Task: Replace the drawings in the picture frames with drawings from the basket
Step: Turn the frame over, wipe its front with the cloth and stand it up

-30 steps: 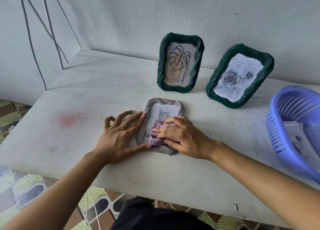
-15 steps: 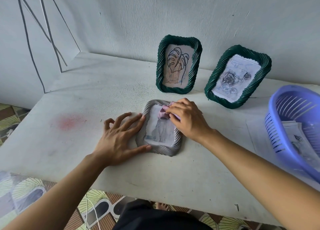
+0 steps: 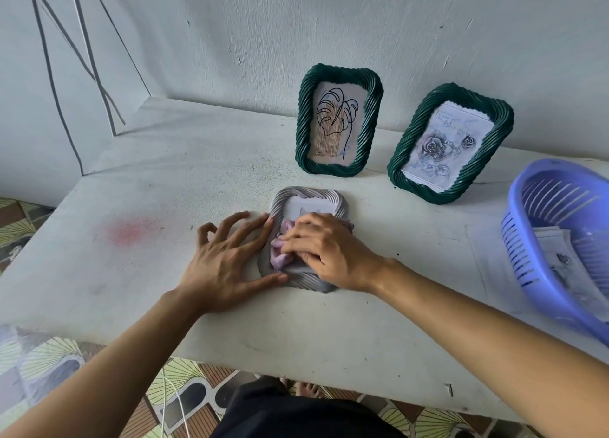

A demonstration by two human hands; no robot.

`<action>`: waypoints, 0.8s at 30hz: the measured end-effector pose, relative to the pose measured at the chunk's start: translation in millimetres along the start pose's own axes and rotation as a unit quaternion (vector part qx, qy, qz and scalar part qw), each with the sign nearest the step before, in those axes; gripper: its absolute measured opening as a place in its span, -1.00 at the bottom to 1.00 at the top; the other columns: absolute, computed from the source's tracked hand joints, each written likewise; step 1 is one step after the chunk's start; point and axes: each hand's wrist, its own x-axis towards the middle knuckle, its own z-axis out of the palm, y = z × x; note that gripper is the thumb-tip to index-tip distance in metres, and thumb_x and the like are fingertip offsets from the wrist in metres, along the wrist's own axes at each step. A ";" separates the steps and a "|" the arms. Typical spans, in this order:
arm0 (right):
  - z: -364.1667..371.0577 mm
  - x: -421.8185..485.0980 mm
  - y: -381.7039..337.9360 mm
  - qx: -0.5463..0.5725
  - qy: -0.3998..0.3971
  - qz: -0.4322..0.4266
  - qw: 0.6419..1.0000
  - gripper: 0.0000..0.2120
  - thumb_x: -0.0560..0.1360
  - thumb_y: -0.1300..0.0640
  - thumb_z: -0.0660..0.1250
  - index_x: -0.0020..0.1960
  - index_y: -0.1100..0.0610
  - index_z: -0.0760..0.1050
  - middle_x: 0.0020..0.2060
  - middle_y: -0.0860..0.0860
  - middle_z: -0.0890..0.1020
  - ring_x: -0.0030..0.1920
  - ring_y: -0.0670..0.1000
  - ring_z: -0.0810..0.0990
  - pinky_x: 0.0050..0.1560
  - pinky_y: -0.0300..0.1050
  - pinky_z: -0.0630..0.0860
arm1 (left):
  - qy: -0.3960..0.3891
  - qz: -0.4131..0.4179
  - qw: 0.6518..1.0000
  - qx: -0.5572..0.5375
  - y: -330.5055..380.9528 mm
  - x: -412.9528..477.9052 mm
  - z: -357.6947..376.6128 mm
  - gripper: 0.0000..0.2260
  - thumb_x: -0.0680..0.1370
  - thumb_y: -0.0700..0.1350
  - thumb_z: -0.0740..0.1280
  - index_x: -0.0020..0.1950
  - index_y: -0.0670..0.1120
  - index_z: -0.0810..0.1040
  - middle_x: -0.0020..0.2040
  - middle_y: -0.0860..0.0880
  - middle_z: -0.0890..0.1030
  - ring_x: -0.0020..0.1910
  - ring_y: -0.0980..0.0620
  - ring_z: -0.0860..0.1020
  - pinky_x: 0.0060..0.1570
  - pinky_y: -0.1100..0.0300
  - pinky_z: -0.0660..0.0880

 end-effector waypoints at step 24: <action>-26.3 -10.1 28.5 -0.147 0.022 0.129 0.980 -0.73 0.53 0.20 0.29 0.17 0.07 0.65 0.09 0.02 0.63 0.05 0.14 0.50 -0.10 0.10 0.51 | -0.009 0.000 1.000 -0.016 -2.7 0.2 -0.9 -0.16 0.43 0.60 0.00 0.62 0.24 -0.01 0.61 0.26 0.09 0.59 0.11 0.02 0.41 -0.07 0.03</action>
